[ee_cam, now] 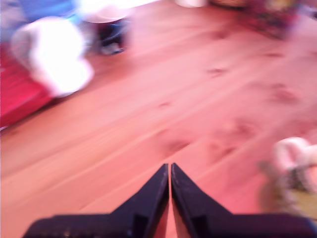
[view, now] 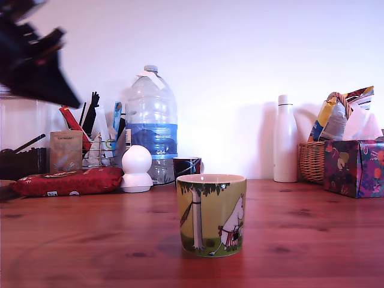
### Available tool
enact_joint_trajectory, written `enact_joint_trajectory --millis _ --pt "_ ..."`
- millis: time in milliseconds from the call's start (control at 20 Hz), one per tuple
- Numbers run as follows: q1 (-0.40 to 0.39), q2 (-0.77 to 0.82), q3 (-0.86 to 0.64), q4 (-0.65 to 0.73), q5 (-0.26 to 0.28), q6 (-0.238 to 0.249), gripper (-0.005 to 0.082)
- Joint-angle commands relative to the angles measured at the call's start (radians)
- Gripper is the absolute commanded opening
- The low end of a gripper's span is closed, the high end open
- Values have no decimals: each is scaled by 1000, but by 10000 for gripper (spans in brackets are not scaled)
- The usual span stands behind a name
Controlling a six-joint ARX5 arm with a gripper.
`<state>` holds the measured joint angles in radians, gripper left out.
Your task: Pick up the coffee capsules from the table one by one and drop them inside the nearest coffee cup
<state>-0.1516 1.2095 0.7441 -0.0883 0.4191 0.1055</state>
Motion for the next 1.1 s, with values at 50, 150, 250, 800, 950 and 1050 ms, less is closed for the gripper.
enact_joint_trajectory --millis 50,150,250,800,950,1050 --pt "92 -60 -85 34 20 -31 -21" --pt "140 -118 -138 67 17 -68 -21" --pt "161 -196 -193 94 -20 -100 -21" --pt "170 -696 -426 28 -191 -184 -21" --pt "170 -781 -426 -6 -193 -184 -21" --pt "169 -826 -426 -24 -192 -185 -21"
